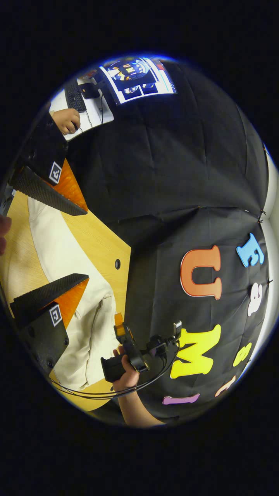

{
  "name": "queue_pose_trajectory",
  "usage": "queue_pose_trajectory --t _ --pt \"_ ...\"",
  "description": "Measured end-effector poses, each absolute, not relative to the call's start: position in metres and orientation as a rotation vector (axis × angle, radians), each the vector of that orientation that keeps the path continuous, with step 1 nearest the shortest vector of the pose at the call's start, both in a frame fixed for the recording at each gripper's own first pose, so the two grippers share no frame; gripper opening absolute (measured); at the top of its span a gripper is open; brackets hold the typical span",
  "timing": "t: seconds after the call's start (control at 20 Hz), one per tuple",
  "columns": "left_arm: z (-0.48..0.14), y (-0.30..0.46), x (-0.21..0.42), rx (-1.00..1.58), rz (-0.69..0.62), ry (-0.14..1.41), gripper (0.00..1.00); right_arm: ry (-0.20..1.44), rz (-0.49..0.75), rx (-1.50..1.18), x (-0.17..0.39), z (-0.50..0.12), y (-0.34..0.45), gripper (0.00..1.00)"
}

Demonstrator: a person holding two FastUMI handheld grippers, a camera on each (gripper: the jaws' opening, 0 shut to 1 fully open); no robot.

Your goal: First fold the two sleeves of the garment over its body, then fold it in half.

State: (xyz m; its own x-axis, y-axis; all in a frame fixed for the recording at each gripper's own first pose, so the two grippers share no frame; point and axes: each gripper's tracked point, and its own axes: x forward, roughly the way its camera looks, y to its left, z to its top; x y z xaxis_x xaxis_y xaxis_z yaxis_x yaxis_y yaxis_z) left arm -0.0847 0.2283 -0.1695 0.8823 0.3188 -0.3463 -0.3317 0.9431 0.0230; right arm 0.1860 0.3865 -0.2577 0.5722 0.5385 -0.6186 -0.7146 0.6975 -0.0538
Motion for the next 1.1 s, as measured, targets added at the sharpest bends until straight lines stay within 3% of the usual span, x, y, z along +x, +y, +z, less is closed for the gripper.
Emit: queue_pose_trajectory --t 0.2,0.5,0.85,1.1 --pt "-0.184 0.233 -0.096 0.004 0.361 0.389 0.96 0.582 0.776 -0.201 0.146 -0.208 0.364 0.85" --pt "-0.234 0.275 -0.133 0.114 0.416 0.516 0.99 0.586 0.812 -0.171 0.084 -0.177 0.316 0.85" --pt "-0.331 0.323 -0.161 0.067 0.339 0.782 1.00 0.584 0.822 -0.230 0.049 -0.162 0.278 0.85" --pt "-0.357 0.336 -0.159 0.006 0.306 0.822 0.99 0.599 0.808 -0.224 0.033 -0.159 0.271 0.85"
